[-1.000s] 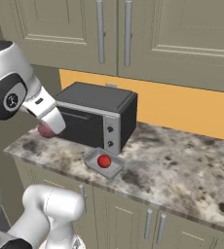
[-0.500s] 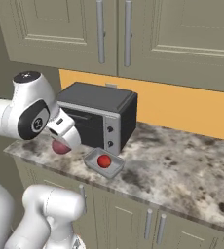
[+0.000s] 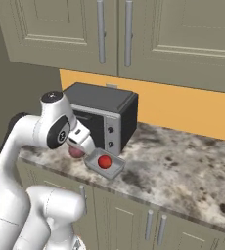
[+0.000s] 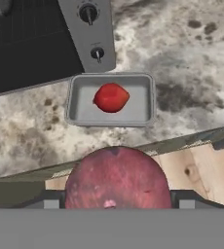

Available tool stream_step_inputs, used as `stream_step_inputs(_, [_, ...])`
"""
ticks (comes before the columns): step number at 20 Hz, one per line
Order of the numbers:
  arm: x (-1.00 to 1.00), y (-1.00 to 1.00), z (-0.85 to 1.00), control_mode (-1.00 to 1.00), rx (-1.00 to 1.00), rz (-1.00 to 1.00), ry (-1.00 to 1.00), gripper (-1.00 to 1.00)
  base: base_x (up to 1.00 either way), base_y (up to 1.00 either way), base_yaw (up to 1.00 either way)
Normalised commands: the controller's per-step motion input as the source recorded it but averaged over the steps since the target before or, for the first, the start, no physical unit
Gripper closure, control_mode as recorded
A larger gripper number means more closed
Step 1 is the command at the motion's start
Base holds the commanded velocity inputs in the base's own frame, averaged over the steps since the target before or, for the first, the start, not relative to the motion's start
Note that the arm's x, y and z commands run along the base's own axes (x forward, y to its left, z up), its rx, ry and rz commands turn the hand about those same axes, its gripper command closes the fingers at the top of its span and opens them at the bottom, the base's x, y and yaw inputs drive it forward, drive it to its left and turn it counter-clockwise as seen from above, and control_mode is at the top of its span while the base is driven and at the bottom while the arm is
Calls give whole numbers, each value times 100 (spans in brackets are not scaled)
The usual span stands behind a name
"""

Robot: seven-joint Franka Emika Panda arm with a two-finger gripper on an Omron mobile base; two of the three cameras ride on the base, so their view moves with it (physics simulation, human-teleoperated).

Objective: Take the onion and onion out of the freezer and place them in the tupperware container on the counter. Then put the tupperware containing the vegetables back in the freezer.

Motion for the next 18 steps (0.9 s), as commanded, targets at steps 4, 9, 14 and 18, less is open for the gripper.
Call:
stream_step_inputs(4, [77,-1,-59,-100,0,1,2,100,0,0,0])
stream_step_inputs(9, [71,-1,-56,-100,0,1,3,100,0,0,0])
stream_step_inputs(14, [48,-2,-49,-100,0,1,3,100,0,0,0])
stream_step_inputs(18, [34,-2,-40,-100,0,1,0,100,0,0,0])
